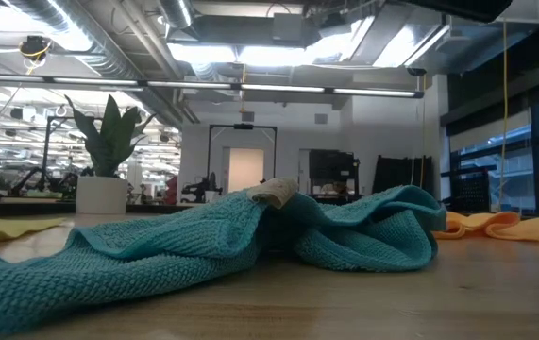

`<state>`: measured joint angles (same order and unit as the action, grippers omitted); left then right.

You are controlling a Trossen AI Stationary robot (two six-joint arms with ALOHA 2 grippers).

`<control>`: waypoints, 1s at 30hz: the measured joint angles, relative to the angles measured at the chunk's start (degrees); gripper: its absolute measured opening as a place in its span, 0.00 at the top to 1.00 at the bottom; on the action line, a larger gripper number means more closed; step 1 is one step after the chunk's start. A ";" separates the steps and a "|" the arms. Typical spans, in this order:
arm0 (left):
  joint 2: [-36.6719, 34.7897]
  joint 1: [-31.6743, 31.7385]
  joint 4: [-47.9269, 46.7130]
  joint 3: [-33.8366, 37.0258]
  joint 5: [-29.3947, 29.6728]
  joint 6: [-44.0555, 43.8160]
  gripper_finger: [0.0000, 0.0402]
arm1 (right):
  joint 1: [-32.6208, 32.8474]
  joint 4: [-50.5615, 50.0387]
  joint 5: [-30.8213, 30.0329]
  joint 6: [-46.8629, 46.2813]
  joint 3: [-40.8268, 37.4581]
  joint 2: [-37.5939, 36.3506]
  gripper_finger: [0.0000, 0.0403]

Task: Roll microfiber towels into tight, uniform cylinder then place into a basket
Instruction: Roll the blue microfiber towel

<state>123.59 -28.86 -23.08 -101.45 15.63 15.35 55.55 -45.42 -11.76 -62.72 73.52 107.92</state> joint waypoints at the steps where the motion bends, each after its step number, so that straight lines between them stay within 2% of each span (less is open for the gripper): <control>1: 0.00 0.00 -0.35 0.00 0.16 0.00 0.88 | 0.00 -1.05 -0.33 -0.39 0.00 0.00 0.61; 6: 0.00 -0.01 -1.59 0.00 0.74 -0.42 0.88 | -0.57 -7.72 -3.53 -1.50 2.45 0.02 0.61; 12: -2.70 -0.45 -8.56 0.04 5.30 -5.67 0.88 | -0.66 -19.49 -12.77 -1.46 9.98 0.02 0.61; 15: -4.49 -1.20 -14.74 0.04 5.88 -10.21 0.88 | -1.01 -21.41 -17.57 -1.28 12.38 0.00 0.61; 19: -5.76 -3.19 -23.79 0.47 6.43 -19.30 0.88 | -3.17 -21.60 -20.69 -1.04 12.97 0.00 0.61; 23: -6.27 -5.33 -26.35 2.63 7.58 -25.54 0.88 | -6.79 -20.99 -20.76 2.68 12.46 0.00 0.61; 30: -6.32 -9.23 -27.36 7.62 7.11 -34.60 0.88 | -12.82 -8.16 -19.69 16.80 12.46 0.00 0.61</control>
<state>117.27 -38.09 -50.44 -93.83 22.74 -19.25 42.73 -53.57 -31.45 -45.92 85.97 107.92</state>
